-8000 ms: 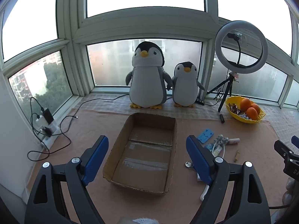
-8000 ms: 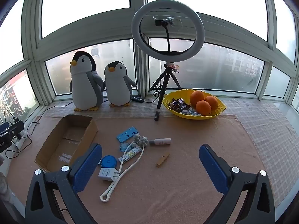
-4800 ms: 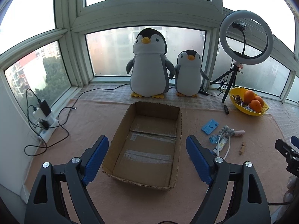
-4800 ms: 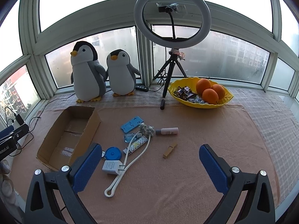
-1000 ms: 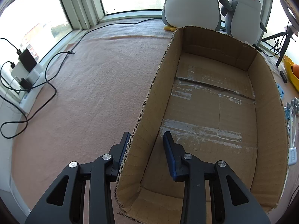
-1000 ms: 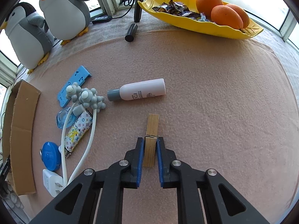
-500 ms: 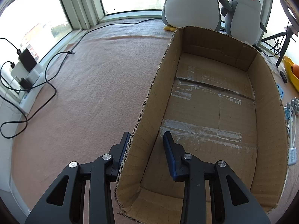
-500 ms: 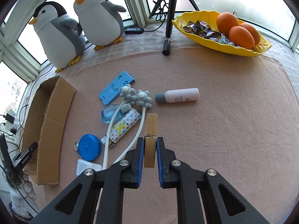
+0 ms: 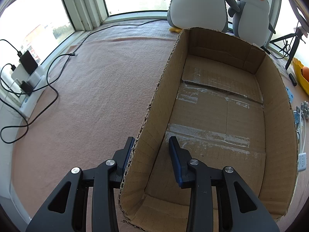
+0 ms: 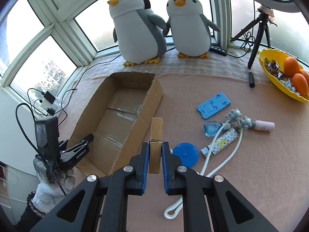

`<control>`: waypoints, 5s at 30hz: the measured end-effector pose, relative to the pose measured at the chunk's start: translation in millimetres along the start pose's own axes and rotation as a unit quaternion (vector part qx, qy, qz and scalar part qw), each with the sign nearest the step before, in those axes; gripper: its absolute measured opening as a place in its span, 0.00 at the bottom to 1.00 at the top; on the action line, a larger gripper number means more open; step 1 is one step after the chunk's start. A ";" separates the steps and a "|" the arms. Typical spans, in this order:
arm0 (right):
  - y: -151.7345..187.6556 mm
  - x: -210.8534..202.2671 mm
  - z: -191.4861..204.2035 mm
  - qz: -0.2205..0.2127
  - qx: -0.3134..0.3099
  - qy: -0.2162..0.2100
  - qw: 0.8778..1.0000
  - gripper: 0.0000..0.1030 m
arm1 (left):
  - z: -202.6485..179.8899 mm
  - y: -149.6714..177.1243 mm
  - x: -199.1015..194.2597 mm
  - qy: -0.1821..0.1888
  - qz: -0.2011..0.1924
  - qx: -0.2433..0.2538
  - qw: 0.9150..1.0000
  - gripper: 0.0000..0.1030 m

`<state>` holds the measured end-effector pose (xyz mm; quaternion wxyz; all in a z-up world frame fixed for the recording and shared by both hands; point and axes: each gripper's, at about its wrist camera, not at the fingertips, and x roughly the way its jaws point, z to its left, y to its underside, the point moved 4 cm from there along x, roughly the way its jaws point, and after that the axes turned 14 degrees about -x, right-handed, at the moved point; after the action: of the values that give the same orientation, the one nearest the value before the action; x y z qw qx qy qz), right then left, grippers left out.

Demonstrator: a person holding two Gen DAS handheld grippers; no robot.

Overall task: Organize rigid objects
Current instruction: 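Carry the clothespin into the cardboard box and open the right gripper, then move the right gripper to the white AC adapter and grasp it, then carry the adapter into the box and release it with the right gripper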

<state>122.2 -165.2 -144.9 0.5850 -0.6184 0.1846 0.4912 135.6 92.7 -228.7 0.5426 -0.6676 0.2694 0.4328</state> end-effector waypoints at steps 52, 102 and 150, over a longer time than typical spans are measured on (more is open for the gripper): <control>16.6 8.9 62.5 -0.028 -0.129 -0.087 0.987 0.50 | 1.9 0.7 0.1 0.005 -0.001 -0.002 1.000 0.34; 75.9 82.2 -13.7 0.154 -0.305 -0.045 0.939 0.35 | 8.1 -0.4 2.0 0.010 0.010 -0.016 1.000 0.34; -29.6 58.2 80.4 -0.017 -0.177 -0.053 0.983 0.31 | 4.2 -0.9 1.7 0.013 0.008 -0.017 1.000 0.34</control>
<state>140.6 -65.0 -163.4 0.4837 -0.6883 0.0524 0.5381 136.0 97.1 -229.9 0.5240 -0.6800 0.2749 0.4329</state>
